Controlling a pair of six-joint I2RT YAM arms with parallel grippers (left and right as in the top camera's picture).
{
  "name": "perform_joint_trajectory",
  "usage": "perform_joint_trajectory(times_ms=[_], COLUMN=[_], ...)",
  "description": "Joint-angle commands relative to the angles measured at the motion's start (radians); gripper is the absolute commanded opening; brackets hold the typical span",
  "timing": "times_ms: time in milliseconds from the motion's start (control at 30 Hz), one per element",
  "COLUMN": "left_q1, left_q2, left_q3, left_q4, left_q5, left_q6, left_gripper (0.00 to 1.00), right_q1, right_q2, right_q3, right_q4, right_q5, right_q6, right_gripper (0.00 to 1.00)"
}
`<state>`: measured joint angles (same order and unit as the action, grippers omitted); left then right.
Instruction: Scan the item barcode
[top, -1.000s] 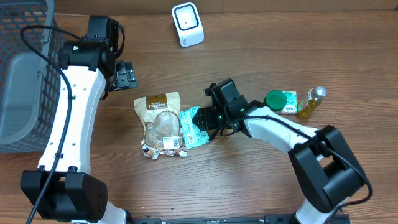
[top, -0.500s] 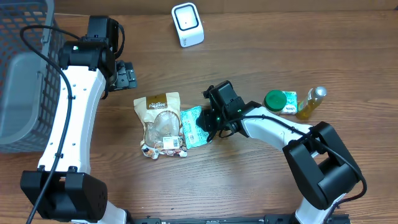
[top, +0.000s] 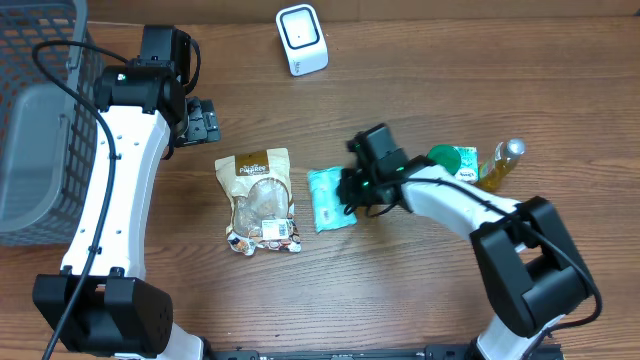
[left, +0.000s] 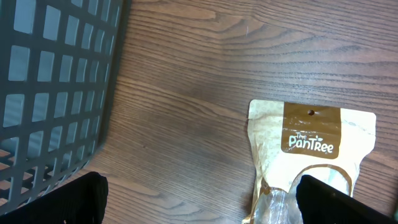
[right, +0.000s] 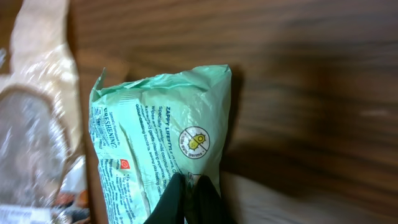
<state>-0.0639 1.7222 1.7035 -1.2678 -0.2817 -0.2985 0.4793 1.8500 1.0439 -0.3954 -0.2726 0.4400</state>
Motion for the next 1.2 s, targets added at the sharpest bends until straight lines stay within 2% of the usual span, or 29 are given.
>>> perform_joint_trajectory(times_ms=[0,233,633,1167], left_q1=[0.005,0.005,0.005,0.005], left_q2=[0.004,0.004,0.004,0.004], left_q3=[0.014,0.014,0.014,0.014], left_q4=[0.000,0.000,0.000,0.000], left_q5=[-0.013,-0.013,-0.013,-0.013], left_q6=[0.007,0.007,0.007,0.007], left_gripper=[1.00,1.00,1.00,1.00], right_q1=[-0.052,-0.076,-0.084,-0.081], right_q2=[-0.027,-0.042,-0.167,-0.066], right_q3=[-0.003,-0.003,0.060,0.055], right_q4=[-0.013,-0.019,-0.136,-0.244], right_q5=[0.071,0.070,0.071,0.048], right_q6=[0.036,0.035,-0.003,0.040], right_gripper=[0.04,0.14,0.77,0.80])
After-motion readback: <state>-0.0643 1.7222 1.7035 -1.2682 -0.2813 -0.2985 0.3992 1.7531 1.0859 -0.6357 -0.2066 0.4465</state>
